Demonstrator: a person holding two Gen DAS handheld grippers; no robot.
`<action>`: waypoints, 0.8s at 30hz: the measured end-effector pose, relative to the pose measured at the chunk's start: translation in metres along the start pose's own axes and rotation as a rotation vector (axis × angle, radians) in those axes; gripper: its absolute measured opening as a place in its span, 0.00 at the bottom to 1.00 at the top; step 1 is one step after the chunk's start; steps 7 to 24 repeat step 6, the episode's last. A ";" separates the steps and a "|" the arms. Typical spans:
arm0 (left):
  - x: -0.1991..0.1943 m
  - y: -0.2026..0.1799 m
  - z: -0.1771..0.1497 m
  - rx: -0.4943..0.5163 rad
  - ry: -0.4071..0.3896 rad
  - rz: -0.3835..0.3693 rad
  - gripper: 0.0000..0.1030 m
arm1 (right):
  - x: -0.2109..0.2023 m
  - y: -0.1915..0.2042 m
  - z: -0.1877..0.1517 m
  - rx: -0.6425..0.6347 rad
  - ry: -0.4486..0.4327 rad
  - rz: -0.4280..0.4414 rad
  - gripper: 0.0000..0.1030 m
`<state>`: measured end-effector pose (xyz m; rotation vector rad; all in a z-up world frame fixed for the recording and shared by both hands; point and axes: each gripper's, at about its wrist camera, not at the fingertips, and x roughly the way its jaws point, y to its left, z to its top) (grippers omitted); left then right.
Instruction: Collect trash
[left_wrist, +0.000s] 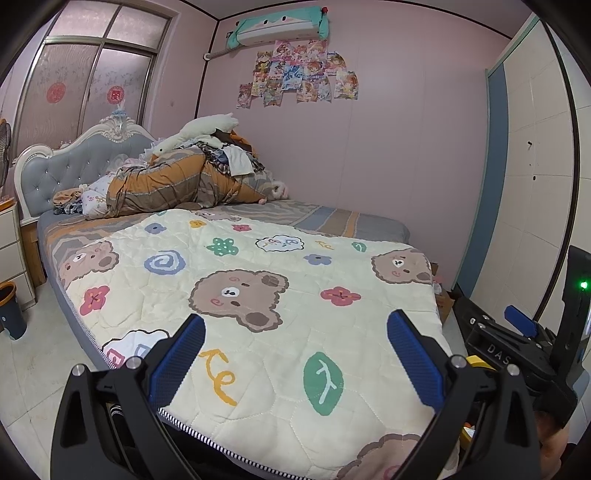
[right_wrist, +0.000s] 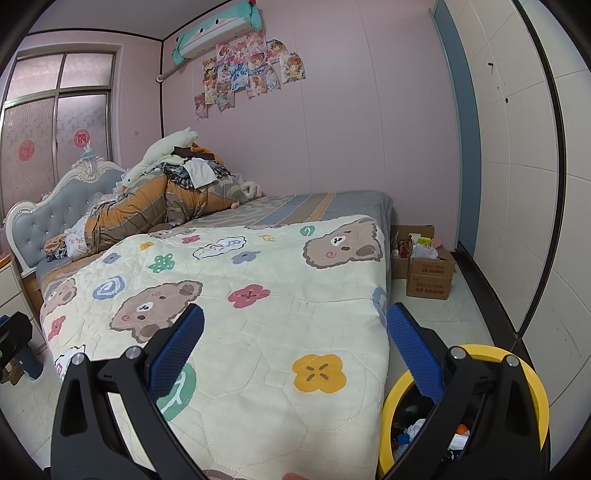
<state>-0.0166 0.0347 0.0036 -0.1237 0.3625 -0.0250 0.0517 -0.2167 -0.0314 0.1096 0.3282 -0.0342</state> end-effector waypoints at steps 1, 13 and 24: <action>0.000 0.000 0.000 0.001 0.001 0.002 0.92 | -0.001 0.000 -0.002 0.000 -0.001 0.000 0.93; 0.001 -0.001 0.001 0.002 0.004 -0.001 0.92 | 0.000 0.000 0.000 0.001 0.002 0.000 0.93; 0.001 -0.001 0.001 0.002 0.004 -0.001 0.92 | 0.000 0.000 0.000 0.001 0.002 0.000 0.93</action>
